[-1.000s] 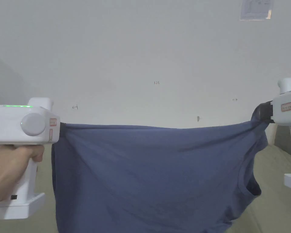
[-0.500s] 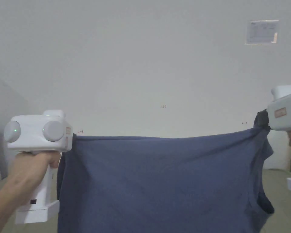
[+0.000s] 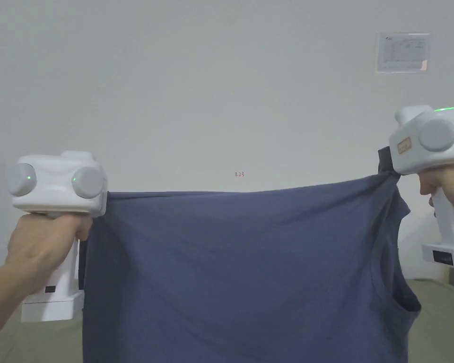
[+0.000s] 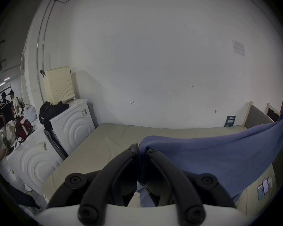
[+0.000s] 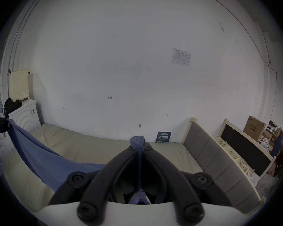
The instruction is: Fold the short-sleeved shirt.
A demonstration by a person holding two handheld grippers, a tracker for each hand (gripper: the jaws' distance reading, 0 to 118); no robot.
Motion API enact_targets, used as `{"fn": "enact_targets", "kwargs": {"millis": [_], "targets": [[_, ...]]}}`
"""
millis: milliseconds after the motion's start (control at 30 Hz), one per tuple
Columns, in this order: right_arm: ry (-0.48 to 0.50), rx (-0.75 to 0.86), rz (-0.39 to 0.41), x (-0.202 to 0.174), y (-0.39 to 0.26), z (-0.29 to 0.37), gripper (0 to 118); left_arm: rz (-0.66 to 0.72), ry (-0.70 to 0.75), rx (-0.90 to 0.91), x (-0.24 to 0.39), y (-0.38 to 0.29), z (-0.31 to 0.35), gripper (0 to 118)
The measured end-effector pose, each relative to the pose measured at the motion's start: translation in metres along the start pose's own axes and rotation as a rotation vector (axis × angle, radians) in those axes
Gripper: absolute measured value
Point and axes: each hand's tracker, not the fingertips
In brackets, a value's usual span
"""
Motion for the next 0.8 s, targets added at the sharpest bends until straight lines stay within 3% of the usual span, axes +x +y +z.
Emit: {"fn": "enact_targets", "kwargs": {"millis": [200, 267, 400, 467, 500, 800], "targets": [[-0.034, 0.005, 0.008, -0.01, 0.02, -0.057, 2, -0.02, 0.038, 0.035, 0.026, 0.014, -0.048, 6], [-0.007, 0.008, -0.032, -0.014, 0.024, -0.073, 2, -0.026, 0.048, 0.023, 0.033, 0.017, -0.067, 6], [-0.049, 0.002, 0.033, -0.029, 0.025, -0.107, 2, -0.053, 0.084, 0.021, 0.047, 0.013, -0.103, 6], [-0.023, 0.003, 0.007, -0.028, 0.023, -0.119, 2, -0.041, 0.083, 0.028, 0.05, 0.006, -0.118, 6], [-0.011, 0.004, -0.021, -0.028, 0.019, -0.125, 2, -0.043, 0.089, 0.012, 0.054, 0.0, -0.128, 6], [-0.031, -0.115, 0.008, -0.032, -0.069, -0.179, 2, -0.063, 0.052, -0.106, 0.071, -0.073, -0.184, 6]]}}
